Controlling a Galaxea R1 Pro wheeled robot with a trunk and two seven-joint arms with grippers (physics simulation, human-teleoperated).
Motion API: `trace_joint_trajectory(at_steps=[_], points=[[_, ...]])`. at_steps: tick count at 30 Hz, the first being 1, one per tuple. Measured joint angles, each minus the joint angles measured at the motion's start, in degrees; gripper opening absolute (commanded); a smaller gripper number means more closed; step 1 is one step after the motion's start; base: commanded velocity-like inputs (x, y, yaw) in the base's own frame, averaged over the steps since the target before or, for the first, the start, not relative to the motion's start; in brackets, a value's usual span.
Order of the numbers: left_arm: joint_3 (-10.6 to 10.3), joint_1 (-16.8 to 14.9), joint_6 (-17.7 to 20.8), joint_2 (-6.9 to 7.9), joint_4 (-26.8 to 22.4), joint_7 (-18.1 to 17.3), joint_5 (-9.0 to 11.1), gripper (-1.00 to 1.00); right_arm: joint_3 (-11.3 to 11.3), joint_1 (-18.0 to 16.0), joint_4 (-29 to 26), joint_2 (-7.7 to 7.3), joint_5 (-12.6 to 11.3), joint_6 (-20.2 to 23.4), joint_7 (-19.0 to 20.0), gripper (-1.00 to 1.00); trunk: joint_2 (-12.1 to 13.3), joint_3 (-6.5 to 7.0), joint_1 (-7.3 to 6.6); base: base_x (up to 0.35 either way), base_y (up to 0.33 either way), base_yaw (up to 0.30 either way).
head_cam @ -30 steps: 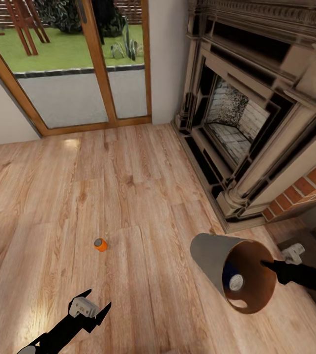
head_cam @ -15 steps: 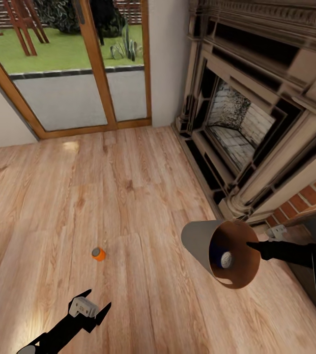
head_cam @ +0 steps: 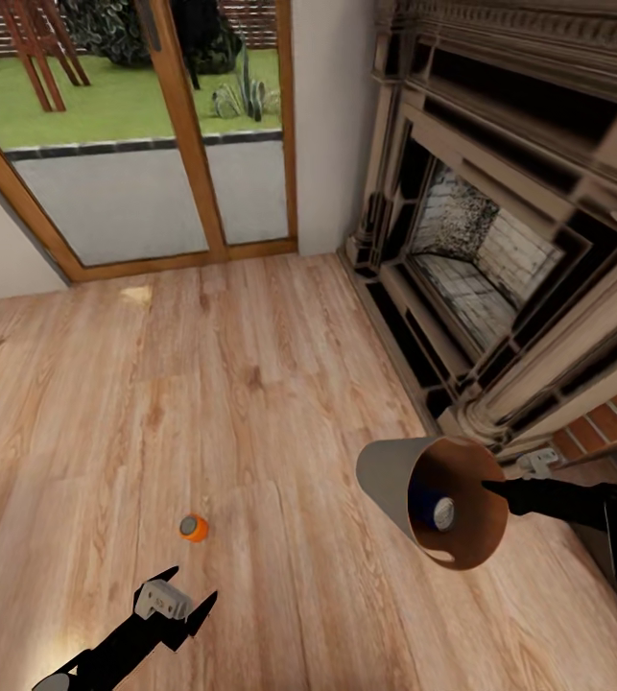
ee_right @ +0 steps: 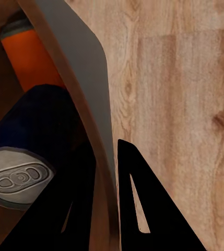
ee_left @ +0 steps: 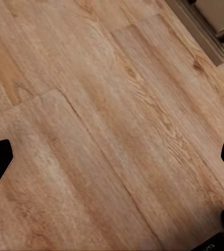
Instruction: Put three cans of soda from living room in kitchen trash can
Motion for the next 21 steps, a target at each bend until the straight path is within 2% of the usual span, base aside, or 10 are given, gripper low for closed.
trace_joint_trajectory(at_steps=[11,18,21], points=[[0.1,0.0,0.2,0.10,0.0,-0.1,0.2,1.00,-0.1,0.1,0.3,0.01,-0.3,-0.1,-0.1,-1.00,0.0,0.00,0.00,0.018,0.311,-0.191],[0.1,0.1,0.2,0.10,-0.2,-0.1,0.3,1.00,-0.1,0.1,0.4,0.14,-0.3,-0.3,-0.2,-1.00,0.0,0.00,0.00,0.001,0.313,-0.047],[0.1,0.1,0.2,0.10,-0.2,-0.1,0.3,1.00,-0.1,0.1,0.8,0.15,-0.3,-1.3,-0.2,-1.00,0.0,0.00,0.00,0.000,0.154,-0.005]])
